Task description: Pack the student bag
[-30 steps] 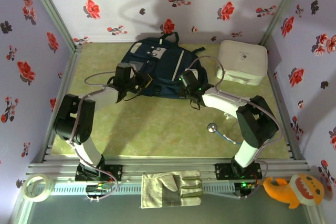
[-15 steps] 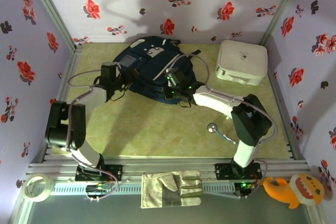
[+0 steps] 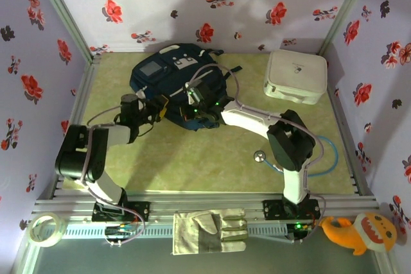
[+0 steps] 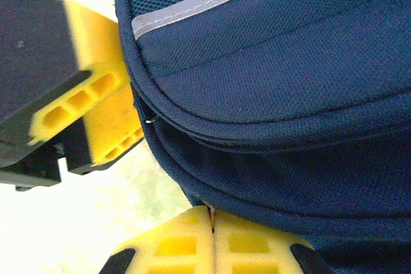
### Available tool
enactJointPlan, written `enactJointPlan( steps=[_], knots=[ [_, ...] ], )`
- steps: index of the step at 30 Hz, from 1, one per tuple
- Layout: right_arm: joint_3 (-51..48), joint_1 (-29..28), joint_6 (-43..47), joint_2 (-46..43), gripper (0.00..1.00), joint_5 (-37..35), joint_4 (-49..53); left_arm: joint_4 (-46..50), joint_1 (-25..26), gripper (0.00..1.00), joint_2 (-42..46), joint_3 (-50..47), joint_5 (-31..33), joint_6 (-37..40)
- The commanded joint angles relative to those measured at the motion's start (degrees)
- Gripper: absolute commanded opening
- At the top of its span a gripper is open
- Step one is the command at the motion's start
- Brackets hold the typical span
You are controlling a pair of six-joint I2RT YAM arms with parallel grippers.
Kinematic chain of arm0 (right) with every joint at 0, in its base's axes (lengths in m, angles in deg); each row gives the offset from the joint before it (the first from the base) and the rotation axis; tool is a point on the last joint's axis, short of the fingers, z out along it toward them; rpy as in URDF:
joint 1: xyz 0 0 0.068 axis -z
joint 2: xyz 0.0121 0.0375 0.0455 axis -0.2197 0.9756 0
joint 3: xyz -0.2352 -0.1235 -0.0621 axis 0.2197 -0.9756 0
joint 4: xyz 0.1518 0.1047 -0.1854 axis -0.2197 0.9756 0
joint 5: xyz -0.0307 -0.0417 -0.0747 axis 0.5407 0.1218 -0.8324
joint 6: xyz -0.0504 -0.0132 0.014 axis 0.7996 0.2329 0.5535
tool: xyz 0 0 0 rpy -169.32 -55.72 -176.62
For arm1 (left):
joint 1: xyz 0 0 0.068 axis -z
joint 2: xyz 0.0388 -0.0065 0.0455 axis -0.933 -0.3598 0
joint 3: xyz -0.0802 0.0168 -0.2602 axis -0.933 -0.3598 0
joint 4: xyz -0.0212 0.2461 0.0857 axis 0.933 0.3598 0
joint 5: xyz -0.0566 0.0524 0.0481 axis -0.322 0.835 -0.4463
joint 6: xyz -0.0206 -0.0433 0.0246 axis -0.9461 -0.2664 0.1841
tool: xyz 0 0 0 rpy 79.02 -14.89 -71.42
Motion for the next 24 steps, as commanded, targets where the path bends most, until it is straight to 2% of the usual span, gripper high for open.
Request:
enactJointPlan(
  steps=[1, 4, 9, 13, 16, 21, 24],
  knots=[
    [2.8, -0.7, -1.3, 0.1, 0.00, 1.4, -4.3, -16.2, 0.2, 0.46, -4.5, -1.6, -2.1, -8.2],
    [2.6, -0.7, -1.7, 0.3, 0.00, 1.2, -4.2, -17.6, 0.1, 0.43, -6.0, -2.1, -1.7, -8.6],
    [2.4, -0.8, -2.1, 0.5, 0.00, 0.2, -3.6, -14.4, 0.2, 0.27, -5.2, -2.3, -0.9, -6.8],
    [1.7, -0.8, -1.9, -0.1, 0.00, -4.0, -1.1, -6.3, 0.1, 0.10, -2.5, -1.0, 0.2, -3.1],
    [0.8, -0.7, -1.3, -0.9, 0.00, -10.6, 3.4, 0.9, -0.2, 0.00, 0.3, 0.5, 0.9, 0.6],
    [-3.0, 0.9, -2.4, -3.1, 0.00, -23.5, 9.3, 7.4, -0.9, 0.00, 3.1, 2.0, 1.0, 4.1],
    [-3.9, 2.4, -2.8, -3.5, 0.00, -25.2, 10.4, 8.0, -1.0, 0.00, 3.3, 2.3, 0.9, 4.4]
  ],
)
